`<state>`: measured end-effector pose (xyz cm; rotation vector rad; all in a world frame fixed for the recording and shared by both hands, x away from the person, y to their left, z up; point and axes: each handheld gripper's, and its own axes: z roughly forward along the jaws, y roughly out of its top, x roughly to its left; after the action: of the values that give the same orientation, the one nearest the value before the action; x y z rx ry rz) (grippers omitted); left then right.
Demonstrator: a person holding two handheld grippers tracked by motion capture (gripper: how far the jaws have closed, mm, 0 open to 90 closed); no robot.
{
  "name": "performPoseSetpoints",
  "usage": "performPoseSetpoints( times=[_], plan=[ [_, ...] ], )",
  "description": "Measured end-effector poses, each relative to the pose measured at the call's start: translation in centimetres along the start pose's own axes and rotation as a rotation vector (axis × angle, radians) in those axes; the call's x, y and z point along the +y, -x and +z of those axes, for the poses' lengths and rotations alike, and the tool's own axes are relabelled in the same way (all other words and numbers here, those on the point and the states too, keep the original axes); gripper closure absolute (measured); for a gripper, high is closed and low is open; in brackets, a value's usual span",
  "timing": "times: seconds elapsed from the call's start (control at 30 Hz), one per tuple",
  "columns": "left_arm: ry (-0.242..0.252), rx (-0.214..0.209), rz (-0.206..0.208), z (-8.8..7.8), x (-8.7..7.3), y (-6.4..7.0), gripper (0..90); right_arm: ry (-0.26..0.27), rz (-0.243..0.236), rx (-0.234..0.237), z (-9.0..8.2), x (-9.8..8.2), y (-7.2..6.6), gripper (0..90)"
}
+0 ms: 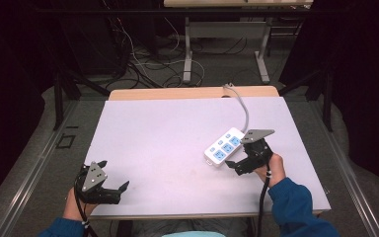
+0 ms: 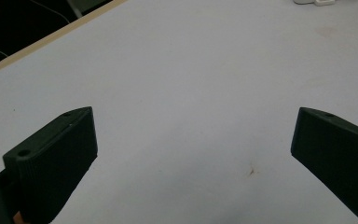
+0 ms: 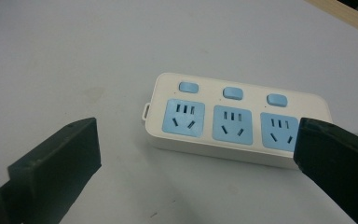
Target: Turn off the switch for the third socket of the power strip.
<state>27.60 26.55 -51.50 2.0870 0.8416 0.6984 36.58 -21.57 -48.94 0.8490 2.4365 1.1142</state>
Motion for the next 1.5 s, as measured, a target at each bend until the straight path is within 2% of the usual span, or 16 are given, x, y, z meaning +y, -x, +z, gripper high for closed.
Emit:
performPoseSetpoints(
  times=[0.1, 0.13, 0.17, 0.2, 0.23, 0.3, 0.43, 0.47, 0.67, 0.8, 0.9, 0.97, 1.27, 1.37, 1.4, 1.5],
  plan=[
    [-0.010, 0.007, 0.020, 0.0, 0.0, 0.0, 0.4, -0.007, 0.002, 0.009, 0.4, 0.3, 0.2, 0.0],
    [-0.008, 0.007, 0.017, 0.0, 0.0, 0.0, 0.4, -0.030, 0.002, 0.012, 0.4, 0.4, 0.3, 0.0],
    [-0.008, 0.001, 0.004, 0.1, 0.0, 0.0, 0.4, -0.015, 0.004, 0.010, 0.7, 0.5, 0.4, 0.0],
    [-0.008, 0.004, 0.012, 0.0, 0.0, -0.1, 0.4, -0.025, 0.002, 0.017, 0.8, 0.7, 0.4, 0.0],
    [-0.004, -0.004, 0.001, 0.0, 0.0, 0.0, 0.4, -0.022, 0.008, 0.011, 1.0, 0.7, 0.4, 0.0],
    [-0.008, 0.004, 0.015, 0.0, 0.0, -0.1, 0.4, -0.029, 0.004, 0.018, 1.3, 0.9, 0.5, 0.0],
    [-0.007, -0.004, 0.005, 0.1, 0.0, 0.0, 0.3, -0.023, -0.005, 0.020, 1.7, 1.1, 0.9, 0.0],
    [-0.008, -0.001, 0.010, 0.1, 0.0, 0.0, 0.4, -0.026, 0.012, 0.027, 1.8, 1.3, 1.0, 0.0],
    [-0.009, 0.001, 0.012, 0.1, 0.0, 0.0, 0.4, -0.051, 0.011, 0.037, 2.2, 1.7, 1.3, 0.0],
    [-0.010, 0.001, 0.013, 0.1, 0.0, 0.0, 0.4, -0.042, 0.008, 0.033, 2.7, 2.0, 1.4, 0.0],
    [-0.012, -0.001, 0.012, 0.2, 0.0, 0.0, 0.4, -0.055, 0.020, 0.055, 3.1, 2.4, 1.7, 0.0],
    [-0.012, -0.004, 0.011, 0.2, 0.0, 0.0, 0.4, -0.041, 0.018, 0.048, 3.4, 2.5, 1.8, 0.0],
    [-0.012, -0.007, 0.010, 0.2, 0.0, 0.0, 0.4, -0.048, 0.034, 0.060, 4.2, 2.9, 2.3, 0.0],
    [-0.015, -0.003, 0.012, 0.3, 0.1, 0.0, 0.4, -0.076, 0.035, 0.067, 4.3, 3.2, 2.4, 0.0],
    [-0.018, 0.001, 0.022, 0.3, 0.1, 0.0, 0.4, -0.069, 0.019, 0.072, 4.4, 3.3, 2.7, 0.0],
    [-0.020, -0.005, 0.011, 0.3, 0.0, 0.0, 0.4, -0.058, 0.039, 0.056, 4.6, 3.3, 2.6, 0.0]
  ],
)
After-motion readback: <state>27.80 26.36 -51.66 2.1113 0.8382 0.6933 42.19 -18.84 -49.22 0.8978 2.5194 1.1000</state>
